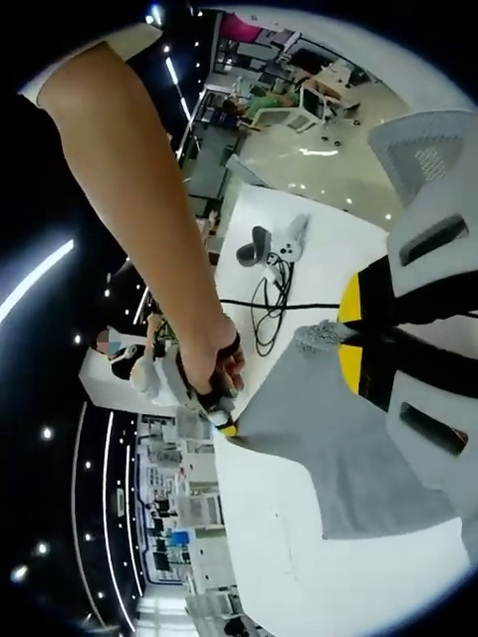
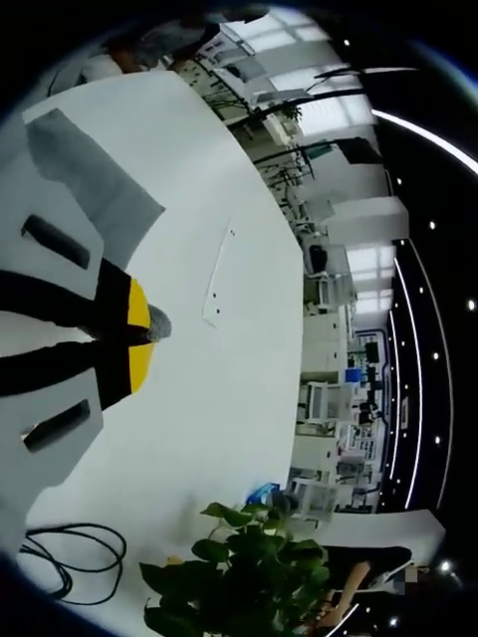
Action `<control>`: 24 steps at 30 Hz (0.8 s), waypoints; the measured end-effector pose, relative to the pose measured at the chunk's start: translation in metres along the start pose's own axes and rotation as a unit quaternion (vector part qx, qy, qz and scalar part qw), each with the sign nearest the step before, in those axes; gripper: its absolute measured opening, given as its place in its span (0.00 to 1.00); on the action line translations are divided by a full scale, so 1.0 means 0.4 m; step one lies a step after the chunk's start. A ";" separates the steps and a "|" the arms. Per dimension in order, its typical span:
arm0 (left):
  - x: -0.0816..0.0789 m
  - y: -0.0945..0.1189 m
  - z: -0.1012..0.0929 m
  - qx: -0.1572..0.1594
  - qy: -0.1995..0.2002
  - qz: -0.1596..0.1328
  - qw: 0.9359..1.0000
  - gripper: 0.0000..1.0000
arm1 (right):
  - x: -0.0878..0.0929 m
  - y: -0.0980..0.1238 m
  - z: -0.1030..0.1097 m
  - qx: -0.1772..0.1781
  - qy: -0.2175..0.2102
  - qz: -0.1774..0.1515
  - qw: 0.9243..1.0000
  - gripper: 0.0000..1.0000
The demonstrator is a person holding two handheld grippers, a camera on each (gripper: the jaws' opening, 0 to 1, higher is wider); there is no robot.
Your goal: Fold the towel on the table until its edges align and the towel forms a compact rectangular stack.
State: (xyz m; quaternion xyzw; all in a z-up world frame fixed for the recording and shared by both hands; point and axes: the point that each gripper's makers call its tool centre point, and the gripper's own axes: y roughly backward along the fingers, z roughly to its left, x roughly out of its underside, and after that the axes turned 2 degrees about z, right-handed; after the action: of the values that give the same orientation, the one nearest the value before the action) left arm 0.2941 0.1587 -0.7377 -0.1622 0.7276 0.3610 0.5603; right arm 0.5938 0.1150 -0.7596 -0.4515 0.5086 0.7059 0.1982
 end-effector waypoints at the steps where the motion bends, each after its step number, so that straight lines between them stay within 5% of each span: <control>1: 0.000 0.002 0.004 -0.002 -0.001 0.000 1.000 0.04 | -0.003 -0.002 0.004 -0.001 -0.002 0.000 1.000 0.00; 24: -0.010 0.090 0.105 -0.054 0.009 -0.027 0.998 0.05 | -0.057 -0.041 0.162 -0.026 -0.016 0.001 1.000 0.00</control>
State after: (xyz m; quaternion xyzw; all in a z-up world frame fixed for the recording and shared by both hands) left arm 0.3017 0.2124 -0.7262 -0.2152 0.7071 0.3833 0.5539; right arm 0.5894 0.1837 -0.7445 -0.4442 0.4875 0.7262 0.1942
